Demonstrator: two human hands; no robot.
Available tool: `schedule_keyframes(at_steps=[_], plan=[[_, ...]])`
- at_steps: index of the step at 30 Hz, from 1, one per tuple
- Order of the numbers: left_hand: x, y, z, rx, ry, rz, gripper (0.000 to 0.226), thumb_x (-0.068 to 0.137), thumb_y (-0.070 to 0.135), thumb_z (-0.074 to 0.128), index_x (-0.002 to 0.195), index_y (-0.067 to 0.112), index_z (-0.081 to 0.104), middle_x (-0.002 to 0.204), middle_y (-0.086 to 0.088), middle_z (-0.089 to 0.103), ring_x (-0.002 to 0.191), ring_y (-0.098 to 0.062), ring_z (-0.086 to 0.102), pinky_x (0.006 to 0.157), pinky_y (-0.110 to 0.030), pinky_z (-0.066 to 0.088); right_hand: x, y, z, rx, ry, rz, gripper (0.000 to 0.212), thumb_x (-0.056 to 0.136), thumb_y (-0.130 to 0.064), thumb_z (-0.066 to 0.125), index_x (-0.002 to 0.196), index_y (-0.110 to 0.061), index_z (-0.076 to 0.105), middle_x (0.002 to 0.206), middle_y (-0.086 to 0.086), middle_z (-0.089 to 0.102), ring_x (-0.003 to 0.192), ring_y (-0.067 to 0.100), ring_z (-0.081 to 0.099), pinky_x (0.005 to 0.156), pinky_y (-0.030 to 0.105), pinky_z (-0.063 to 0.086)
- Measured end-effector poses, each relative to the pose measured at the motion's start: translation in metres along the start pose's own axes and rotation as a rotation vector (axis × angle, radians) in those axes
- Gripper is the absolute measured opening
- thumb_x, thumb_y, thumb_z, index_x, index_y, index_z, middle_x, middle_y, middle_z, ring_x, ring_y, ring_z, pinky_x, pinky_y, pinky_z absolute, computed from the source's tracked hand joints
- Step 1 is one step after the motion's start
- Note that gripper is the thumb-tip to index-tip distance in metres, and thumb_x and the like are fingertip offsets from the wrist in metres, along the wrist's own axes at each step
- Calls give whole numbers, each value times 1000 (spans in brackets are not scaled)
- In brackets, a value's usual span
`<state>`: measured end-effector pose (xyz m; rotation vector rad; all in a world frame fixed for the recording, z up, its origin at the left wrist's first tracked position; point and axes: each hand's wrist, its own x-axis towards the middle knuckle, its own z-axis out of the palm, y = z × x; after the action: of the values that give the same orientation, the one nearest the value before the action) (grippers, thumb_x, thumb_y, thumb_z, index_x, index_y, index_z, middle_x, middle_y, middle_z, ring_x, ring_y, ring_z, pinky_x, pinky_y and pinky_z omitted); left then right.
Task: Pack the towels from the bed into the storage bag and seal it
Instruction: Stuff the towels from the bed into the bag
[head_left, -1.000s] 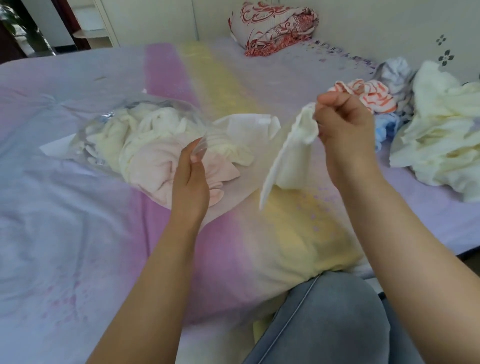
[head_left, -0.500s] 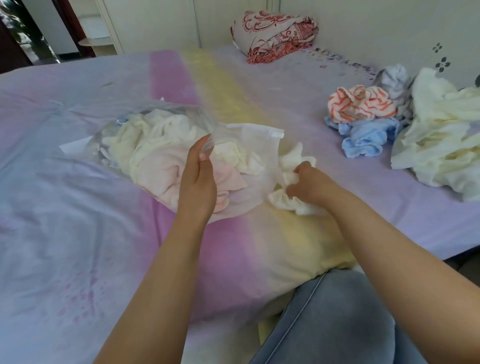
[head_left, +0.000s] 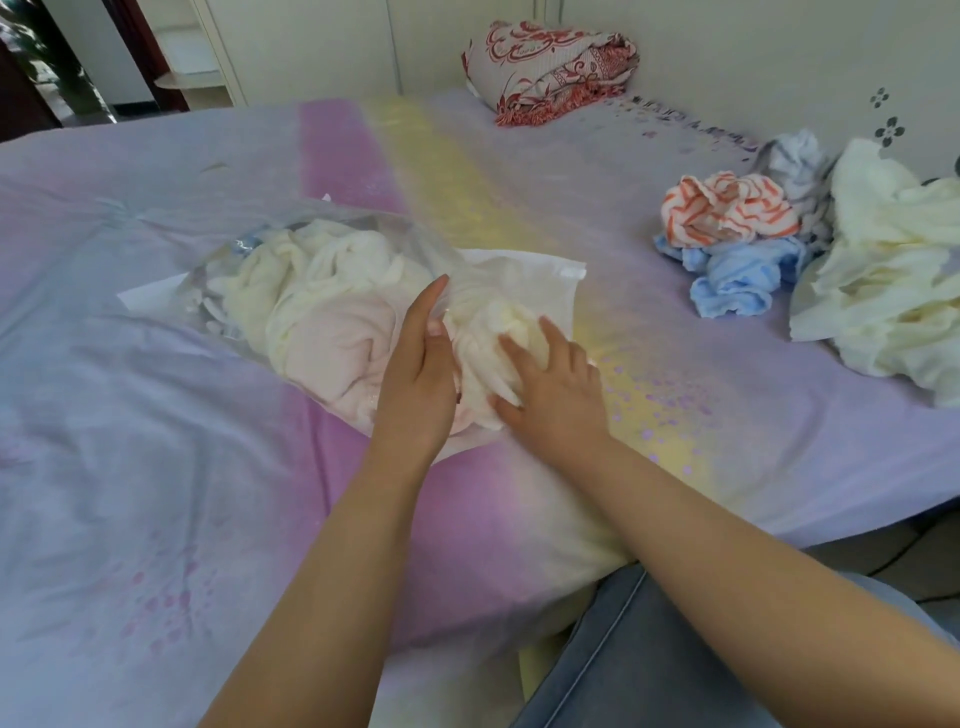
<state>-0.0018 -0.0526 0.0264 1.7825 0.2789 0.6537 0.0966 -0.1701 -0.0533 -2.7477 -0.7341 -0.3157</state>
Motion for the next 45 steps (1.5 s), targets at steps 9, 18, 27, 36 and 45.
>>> schedule_keyframes(at_steps=[9, 18, 27, 36, 45], plan=[[-2, 0, 16, -23, -42, -47, 42, 108, 22, 28, 142, 38, 46, 144, 20, 51, 124, 16, 45, 108, -8, 30, 76, -31, -19, 201, -409, 142, 27, 88, -14, 55, 112, -4, 59, 107, 10, 62, 108, 28, 59, 81, 32, 43], [4, -4, 33, -46, -77, -59, 42, 108, 22, 28, 142, 38, 46, 147, 11, 49, 133, 3, 44, 115, -27, 35, 87, -5, -11, 525, -405, 69, 27, 87, -19, 57, 112, -9, 59, 114, 10, 59, 114, 26, 52, 97, 36, 40], [16, -5, 78, -197, -105, -161, 42, 82, 55, 36, 118, 63, 55, 131, 40, 50, 137, -3, 41, 112, -51, 38, 51, 146, -69, 449, 236, 281, 23, 84, -26, 66, 103, -13, 69, 131, 11, 42, 123, 27, 46, 106, 30, 34], [20, 6, 99, -168, -115, -200, 38, 92, 44, 34, 116, 65, 53, 112, 57, 46, 130, 6, 40, 96, -54, 52, 159, 228, -99, 477, -161, 511, 51, 89, -36, 58, 134, -13, 50, 147, 14, 40, 137, 31, 34, 111, 34, 27], [20, 7, 101, -173, -64, -153, 39, 102, 29, 33, 114, 60, 55, 129, 36, 51, 134, 1, 43, 111, -51, 40, 77, 154, -116, 779, 381, 242, 12, 85, -6, 55, 90, -16, 60, 67, -11, 54, 56, -3, 50, 60, 17, 38]])
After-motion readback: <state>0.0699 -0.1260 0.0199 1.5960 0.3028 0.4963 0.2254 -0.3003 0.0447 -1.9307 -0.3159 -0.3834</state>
